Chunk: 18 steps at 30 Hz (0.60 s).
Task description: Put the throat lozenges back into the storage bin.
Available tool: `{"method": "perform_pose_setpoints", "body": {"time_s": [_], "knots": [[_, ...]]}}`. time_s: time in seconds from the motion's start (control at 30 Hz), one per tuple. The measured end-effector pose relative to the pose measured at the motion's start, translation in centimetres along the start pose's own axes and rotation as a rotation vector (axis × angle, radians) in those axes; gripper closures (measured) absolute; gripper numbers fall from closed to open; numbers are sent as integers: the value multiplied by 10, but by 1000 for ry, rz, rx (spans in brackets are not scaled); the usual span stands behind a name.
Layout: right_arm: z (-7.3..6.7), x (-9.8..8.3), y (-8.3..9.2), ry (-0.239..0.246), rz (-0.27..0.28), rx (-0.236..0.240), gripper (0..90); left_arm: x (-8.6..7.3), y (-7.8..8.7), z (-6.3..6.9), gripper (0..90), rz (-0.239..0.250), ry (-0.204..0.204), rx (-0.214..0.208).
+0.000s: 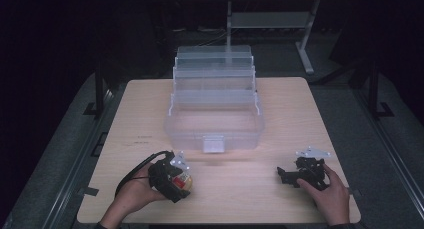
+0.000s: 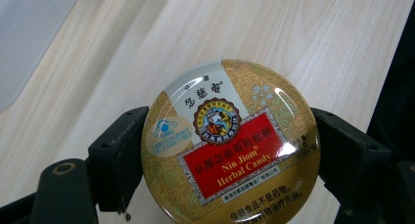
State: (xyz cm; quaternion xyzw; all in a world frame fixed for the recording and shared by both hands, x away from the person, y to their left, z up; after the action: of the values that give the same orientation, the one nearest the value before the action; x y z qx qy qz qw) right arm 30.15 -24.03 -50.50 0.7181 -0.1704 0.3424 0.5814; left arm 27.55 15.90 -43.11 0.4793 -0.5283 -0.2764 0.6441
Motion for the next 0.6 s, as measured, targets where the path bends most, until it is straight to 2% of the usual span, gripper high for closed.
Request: {"method": "perform_pose_setpoints", "body": {"time_s": [0.6], "knots": [[0, 0, 0, 0, 0, 0, 0, 14, 9, -8, 196, 16, -2, -1]]}}
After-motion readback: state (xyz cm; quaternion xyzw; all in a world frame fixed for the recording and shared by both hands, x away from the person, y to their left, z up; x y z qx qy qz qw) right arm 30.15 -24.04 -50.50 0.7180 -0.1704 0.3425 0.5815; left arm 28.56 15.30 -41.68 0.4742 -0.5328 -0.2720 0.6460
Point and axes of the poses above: each handheld gripper's, and its own axes: y roughly backward along the jaws, x roughly out of its top, z roughly to its right, the point moved 3 cm from there along -y, roughly forward along the jaws, and after that the axes turned 5 degrees about -y, right-handed, at the moved point
